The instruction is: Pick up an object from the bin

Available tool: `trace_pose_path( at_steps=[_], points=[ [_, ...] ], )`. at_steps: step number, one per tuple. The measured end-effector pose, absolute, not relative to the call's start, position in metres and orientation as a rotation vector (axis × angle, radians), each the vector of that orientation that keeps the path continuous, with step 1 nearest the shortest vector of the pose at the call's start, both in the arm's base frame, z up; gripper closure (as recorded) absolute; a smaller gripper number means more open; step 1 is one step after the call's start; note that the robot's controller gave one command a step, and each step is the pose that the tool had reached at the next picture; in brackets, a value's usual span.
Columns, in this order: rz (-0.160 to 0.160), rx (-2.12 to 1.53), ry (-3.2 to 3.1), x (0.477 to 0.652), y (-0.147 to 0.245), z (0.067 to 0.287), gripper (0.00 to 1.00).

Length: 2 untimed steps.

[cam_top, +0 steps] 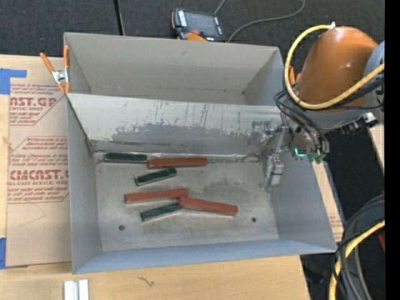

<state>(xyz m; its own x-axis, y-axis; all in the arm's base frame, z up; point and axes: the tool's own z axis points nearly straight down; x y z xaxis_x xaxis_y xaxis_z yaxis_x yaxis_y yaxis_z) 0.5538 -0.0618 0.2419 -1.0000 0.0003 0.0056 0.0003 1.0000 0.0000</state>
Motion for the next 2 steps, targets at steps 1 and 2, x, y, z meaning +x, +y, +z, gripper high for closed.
trace_pose_path(
  at_steps=[1, 2],
  points=[
    [-0.002, 0.028, -3.134, 0.53, -0.029, 0.093, 0.0],
    [-0.001, -0.009, -3.138, 0.522, -0.03, 0.068, 0.0]
  ],
)
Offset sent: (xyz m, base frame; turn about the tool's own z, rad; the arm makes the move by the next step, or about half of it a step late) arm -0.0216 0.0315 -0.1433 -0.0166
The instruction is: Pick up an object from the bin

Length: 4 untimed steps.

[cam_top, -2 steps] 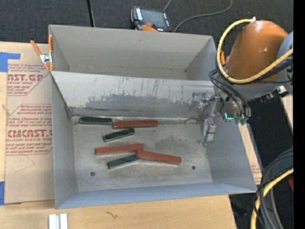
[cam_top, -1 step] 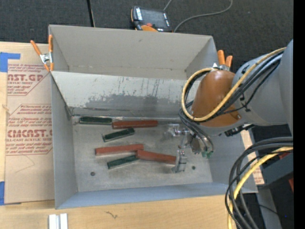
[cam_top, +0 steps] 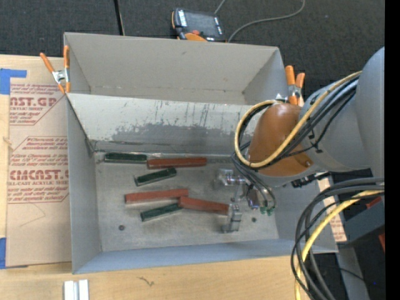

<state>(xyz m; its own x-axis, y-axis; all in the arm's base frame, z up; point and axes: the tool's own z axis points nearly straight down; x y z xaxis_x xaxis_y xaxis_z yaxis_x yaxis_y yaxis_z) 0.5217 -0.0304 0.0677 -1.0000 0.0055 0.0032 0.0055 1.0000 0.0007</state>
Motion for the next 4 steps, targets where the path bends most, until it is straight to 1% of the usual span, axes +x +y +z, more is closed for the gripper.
trace_pose_path(
  at_steps=[1, 2, 3, 4],
  points=[
    [0.0, -0.009, -3.142, 0.523, -0.031, 0.069, 1.0],
    [0.003, 0.017, -3.154, 0.547, -0.066, 0.258, 1.0],
    [0.001, 0.019, -3.145, 0.545, -0.065, 0.253, 0.0],
    [-0.004, 0.299, -3.122, 0.553, 0.008, 0.098, 0.0]
  ],
)
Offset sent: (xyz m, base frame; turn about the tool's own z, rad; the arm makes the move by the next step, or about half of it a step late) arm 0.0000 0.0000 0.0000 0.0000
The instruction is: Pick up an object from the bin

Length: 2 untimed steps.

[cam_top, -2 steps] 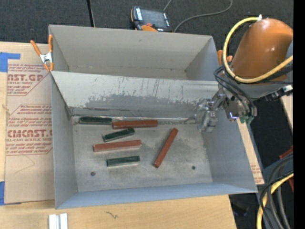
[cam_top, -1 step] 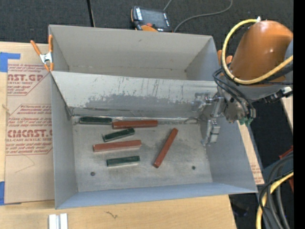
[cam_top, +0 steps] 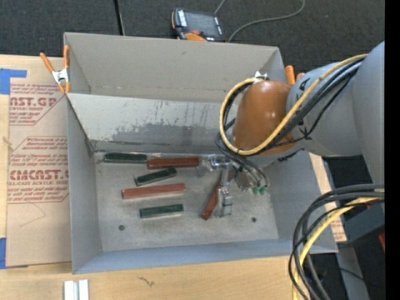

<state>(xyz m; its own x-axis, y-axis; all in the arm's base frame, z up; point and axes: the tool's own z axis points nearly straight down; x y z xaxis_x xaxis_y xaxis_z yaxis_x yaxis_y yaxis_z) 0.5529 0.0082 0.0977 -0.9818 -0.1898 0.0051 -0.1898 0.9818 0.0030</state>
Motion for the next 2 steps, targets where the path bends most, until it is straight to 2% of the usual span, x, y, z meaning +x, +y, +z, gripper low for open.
trace_pose_path(
  at_steps=[1, 2],
  points=[
    [-0.001, 0.74, -3.049, 0.5204, -0.0229, 0.0682, 0.0],
    [-0.001, 0.741, -3.053, 0.5218, -0.0215, 0.0694, 1.0]
  ],
)
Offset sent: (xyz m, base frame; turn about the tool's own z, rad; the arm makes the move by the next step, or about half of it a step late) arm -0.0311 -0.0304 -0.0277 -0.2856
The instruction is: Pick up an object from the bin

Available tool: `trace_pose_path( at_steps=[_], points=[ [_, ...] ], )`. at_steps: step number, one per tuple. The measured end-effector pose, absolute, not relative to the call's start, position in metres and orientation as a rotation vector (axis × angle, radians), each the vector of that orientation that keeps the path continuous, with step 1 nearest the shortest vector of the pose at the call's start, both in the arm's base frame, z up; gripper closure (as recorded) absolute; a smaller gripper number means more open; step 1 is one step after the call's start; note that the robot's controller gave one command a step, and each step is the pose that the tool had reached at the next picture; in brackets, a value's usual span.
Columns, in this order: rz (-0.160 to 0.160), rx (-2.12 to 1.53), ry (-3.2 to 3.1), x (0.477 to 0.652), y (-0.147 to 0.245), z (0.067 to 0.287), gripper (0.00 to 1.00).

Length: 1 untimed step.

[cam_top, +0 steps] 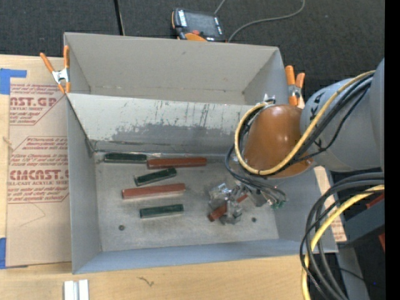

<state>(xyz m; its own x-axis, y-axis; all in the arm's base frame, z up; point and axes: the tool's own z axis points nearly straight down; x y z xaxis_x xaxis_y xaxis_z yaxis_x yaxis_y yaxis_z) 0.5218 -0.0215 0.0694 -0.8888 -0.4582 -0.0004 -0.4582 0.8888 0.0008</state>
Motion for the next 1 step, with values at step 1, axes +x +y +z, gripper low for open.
trace_pose_path(
  at_steps=[1],
  points=[
    [-0.003, -0.748, 3.042, 0.5331, -0.0135, 0.2614, 1.0]
  ],
)
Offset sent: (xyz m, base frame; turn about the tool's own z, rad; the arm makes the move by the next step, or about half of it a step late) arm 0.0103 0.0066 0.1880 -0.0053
